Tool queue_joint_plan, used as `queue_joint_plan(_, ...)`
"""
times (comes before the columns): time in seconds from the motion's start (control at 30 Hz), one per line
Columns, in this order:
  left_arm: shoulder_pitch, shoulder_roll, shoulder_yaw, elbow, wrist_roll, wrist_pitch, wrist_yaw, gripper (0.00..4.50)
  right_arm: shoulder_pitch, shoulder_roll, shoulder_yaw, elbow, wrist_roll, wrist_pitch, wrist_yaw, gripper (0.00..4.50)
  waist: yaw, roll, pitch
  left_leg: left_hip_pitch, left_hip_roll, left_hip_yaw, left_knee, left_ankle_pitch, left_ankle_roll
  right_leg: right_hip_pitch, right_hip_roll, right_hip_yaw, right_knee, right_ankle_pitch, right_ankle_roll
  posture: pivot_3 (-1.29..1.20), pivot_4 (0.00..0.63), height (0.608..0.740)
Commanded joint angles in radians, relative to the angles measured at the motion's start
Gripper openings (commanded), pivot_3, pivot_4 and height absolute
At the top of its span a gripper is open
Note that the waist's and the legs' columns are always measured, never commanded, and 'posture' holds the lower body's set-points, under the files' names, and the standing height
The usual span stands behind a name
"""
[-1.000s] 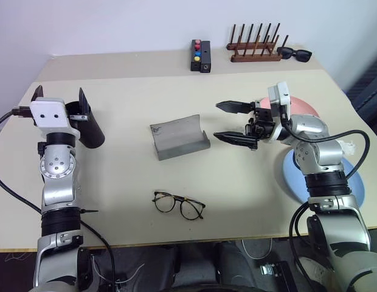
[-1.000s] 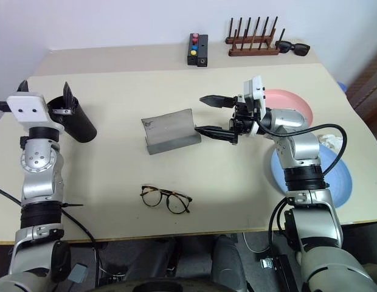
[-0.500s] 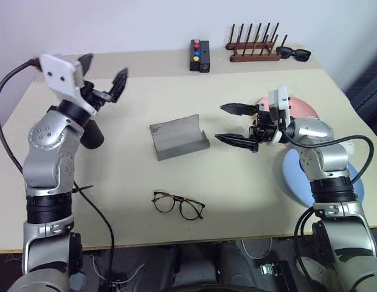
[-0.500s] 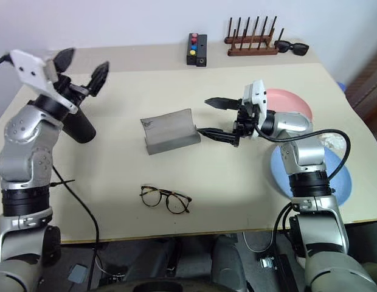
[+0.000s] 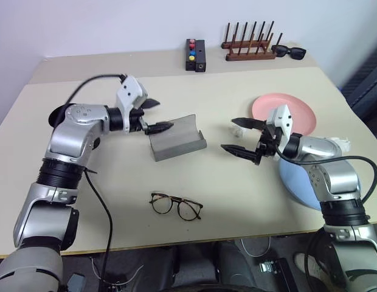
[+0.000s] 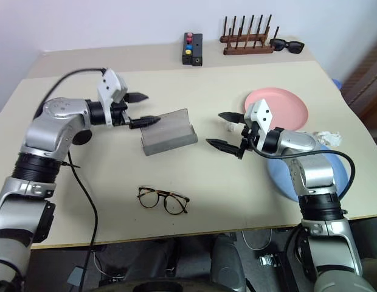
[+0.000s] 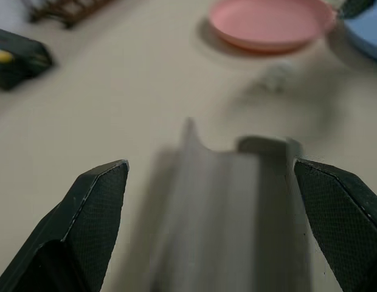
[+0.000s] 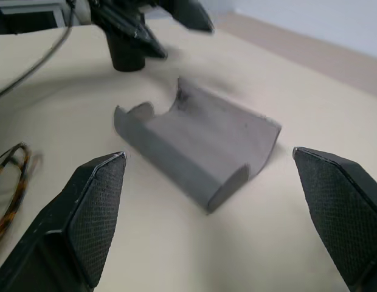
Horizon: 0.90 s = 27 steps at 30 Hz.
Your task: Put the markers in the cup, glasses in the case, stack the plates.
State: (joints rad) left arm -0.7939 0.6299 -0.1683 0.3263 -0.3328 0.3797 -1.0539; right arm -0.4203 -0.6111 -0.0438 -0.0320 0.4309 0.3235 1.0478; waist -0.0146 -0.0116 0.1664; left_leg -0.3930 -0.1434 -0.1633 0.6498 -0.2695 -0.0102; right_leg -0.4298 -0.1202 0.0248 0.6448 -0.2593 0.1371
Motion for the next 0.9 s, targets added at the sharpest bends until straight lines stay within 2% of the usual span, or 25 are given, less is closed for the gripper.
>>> queue_joint_plan(0.03, -0.012, -0.003, -0.002, 0.051, 0.031, -0.092, -0.094, 4.43, 0.03, -0.037, -0.047, -0.075, 0.02, -0.014, 0.005, 4.5, 0.001, 0.0, 0.0, 0.0, 0.0, 0.0, 0.0, 0.0, 0.0, 0.0, 0.0, 0.0, 0.0, 0.0, 0.0, 0.0, 0.15, 0.74)
queue_joint_plan(0.33, -0.039, -0.045, -0.04, 0.158, 0.111, -0.193, -0.227, 4.43, 0.247, -0.169, -0.158, -0.215, 0.063, 0.002, 0.036, 4.5, 0.022, -0.001, 0.0, 0.0, 0.0, 0.0, 0.002, 0.0, 0.001, 0.001, 0.0, 0.0, 0.0, 0.0, 0.0, 0.0, 0.15, 0.74)
queue_joint_plan(0.67, -0.103, -0.058, -0.044, 0.327, 0.183, -0.274, -0.296, 4.43, 0.299, -0.152, -0.18, -0.241, 0.057, -0.025, -0.013, 4.5, 0.025, -0.001, 0.0, 0.0, 0.0, 0.001, 0.003, 0.0, 0.001, 0.001, 0.0, 0.0, 0.001, 0.0, 0.0, 0.0, 0.15, 0.74)
queue_joint_plan(0.9, -0.121, -0.057, -0.046, 0.378, 0.215, -0.328, -0.346, 4.43, 0.31, -0.147, -0.177, -0.251, 0.057, -0.035, -0.034, 4.5, 0.025, -0.001, 0.0, 0.0, 0.0, 0.001, 0.003, 0.0, 0.001, 0.002, 0.0, 0.0, 0.001, 0.0, 0.0, 0.0, 0.15, 0.74)
